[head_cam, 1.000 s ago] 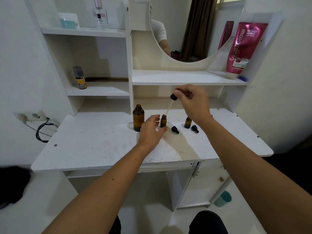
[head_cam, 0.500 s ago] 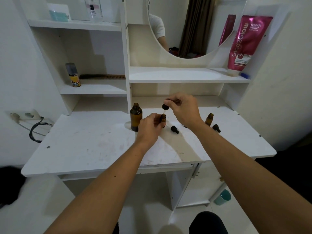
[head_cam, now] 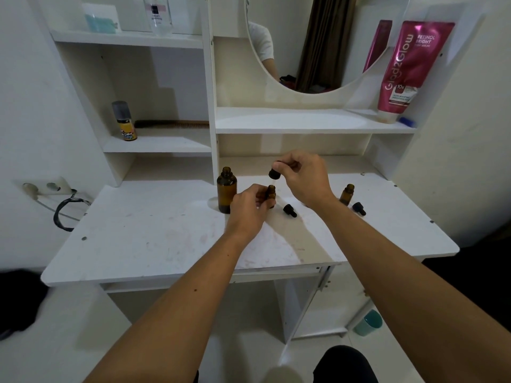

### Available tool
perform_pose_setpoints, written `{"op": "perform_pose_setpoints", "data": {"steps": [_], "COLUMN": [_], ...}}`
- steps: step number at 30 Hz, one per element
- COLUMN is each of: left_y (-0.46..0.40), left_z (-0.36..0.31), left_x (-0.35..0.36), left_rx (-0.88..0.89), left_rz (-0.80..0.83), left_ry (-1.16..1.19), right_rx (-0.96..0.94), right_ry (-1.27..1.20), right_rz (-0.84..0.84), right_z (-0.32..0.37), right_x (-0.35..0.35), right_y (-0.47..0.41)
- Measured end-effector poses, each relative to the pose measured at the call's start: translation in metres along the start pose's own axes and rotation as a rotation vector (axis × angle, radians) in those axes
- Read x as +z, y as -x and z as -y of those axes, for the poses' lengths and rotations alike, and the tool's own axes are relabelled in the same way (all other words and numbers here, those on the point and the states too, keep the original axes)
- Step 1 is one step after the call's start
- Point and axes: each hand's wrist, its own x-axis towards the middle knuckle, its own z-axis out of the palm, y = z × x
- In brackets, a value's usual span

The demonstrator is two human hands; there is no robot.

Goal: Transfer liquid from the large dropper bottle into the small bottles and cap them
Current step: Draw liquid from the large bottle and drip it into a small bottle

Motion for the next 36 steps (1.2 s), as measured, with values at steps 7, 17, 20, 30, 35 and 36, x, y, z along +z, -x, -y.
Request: {"op": "perform_pose_setpoints", "data": {"steps": [7,17,20,30,35,36], "left_y": [0.001,0.018,0.029,0.056,0.049,0.047], "left_z": [0.0,-0.005,-0.005,0.012,0.02,0.021], "left_x": [-0.001,-0.008,-0.017,-0.074,-0.09,-0.089], "left_rx": [0.01,-0.019,-0.036,-0.094,-0.124,-0.135], "left_rz": [0.011,0.021,0.024,-0.119,-0.214,-0.218], "left_ry": [-0.013,0.017,0.076,0.151,0.069,0.07], "right_rx": [0.006,-0.032,-0.065,-0.126,-0.147,-0.153], "right_ry": [-0.017,0.001,-0.016,-0.132,-0.169,-0.168], "right_rz": [0.036,-0.06,-0.085,-0.137,-0.129,-0.126], "right_z": [0.005,0.031,0.041,0.086,0.101,0.103], "right_x": [-0.005,-0.028,-0.034,-0.014,0.002,0.005], "right_y": [0.007,0.0,-0.003,-0.01,-0.018,-0.019]}}
